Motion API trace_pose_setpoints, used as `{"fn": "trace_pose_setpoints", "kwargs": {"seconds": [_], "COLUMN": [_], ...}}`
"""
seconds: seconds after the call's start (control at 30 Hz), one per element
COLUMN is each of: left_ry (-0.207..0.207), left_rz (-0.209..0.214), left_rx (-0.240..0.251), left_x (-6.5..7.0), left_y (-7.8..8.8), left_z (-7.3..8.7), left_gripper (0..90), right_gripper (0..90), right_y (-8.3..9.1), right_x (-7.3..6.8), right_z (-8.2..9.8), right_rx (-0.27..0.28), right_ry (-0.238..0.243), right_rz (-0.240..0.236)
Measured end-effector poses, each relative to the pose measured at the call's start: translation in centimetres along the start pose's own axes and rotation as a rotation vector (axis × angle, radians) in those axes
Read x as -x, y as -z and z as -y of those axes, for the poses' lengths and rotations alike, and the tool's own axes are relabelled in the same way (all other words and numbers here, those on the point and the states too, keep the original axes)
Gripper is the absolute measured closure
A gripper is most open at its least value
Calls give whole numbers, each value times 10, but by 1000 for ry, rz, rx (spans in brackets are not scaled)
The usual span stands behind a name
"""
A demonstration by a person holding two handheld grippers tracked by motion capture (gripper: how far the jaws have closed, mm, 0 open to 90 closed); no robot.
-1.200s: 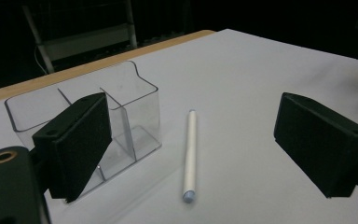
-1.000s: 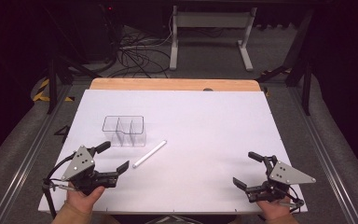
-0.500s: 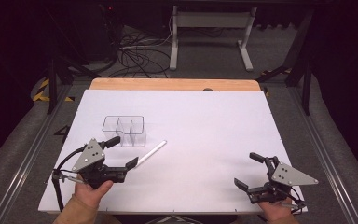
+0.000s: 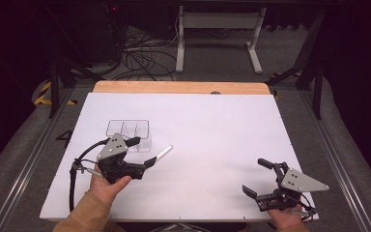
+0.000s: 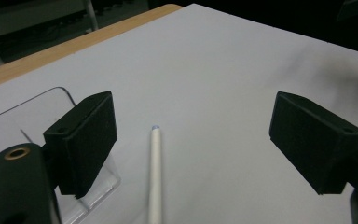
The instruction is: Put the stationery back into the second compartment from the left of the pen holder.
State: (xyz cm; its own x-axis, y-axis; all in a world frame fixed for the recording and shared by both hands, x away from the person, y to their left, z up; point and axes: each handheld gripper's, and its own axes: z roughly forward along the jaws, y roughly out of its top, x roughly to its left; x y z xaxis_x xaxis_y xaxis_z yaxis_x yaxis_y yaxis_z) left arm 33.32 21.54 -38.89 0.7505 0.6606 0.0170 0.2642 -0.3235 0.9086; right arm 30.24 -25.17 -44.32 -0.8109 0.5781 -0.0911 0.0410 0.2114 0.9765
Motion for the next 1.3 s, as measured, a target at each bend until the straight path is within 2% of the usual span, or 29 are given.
{"fn": "trace_pose_setpoints", "kwargs": {"seconds": [0.1,0.2,0.3,0.43,0.6,0.77,0.9,1.0,1.07,1.3], "left_ry": [1,6,38,55,32,14,43,105,126,70], "left_rz": [15,14,22,26,15,4,16,42,48,13], "left_rx": [-33,-70,-87,-129,-189,-227,-239,-248,-247,-285], "left_x": [1,1,0,-3,-4,-5,-6,-9,-10,-9], "left_y": [-10,-18,-25,-33,-43,-49,-52,-52,-53,-61], "left_z": [-6,-11,-15,-18,-21,-23,-22,-23,-24,-20], "left_gripper": [171,172,175,178,191,200,200,200,211,251], "right_gripper": [24,24,25,25,25,26,26,26,27,27], "right_y": [0,0,0,0,-1,-1,-1,-1,-1,-1], "right_x": [0,0,0,0,0,0,0,-1,-1,-1], "right_z": [0,0,0,0,0,0,1,1,1,0], "right_rx": [0,1,1,-2,-5,-5,-5,-5,-5,-4], "right_ry": [4,0,0,-3,-3,-1,-4,-2,-2,-1], "right_rz": [-3,-7,-10,-14,-17,-22,-25,-28,-29,-34]}}
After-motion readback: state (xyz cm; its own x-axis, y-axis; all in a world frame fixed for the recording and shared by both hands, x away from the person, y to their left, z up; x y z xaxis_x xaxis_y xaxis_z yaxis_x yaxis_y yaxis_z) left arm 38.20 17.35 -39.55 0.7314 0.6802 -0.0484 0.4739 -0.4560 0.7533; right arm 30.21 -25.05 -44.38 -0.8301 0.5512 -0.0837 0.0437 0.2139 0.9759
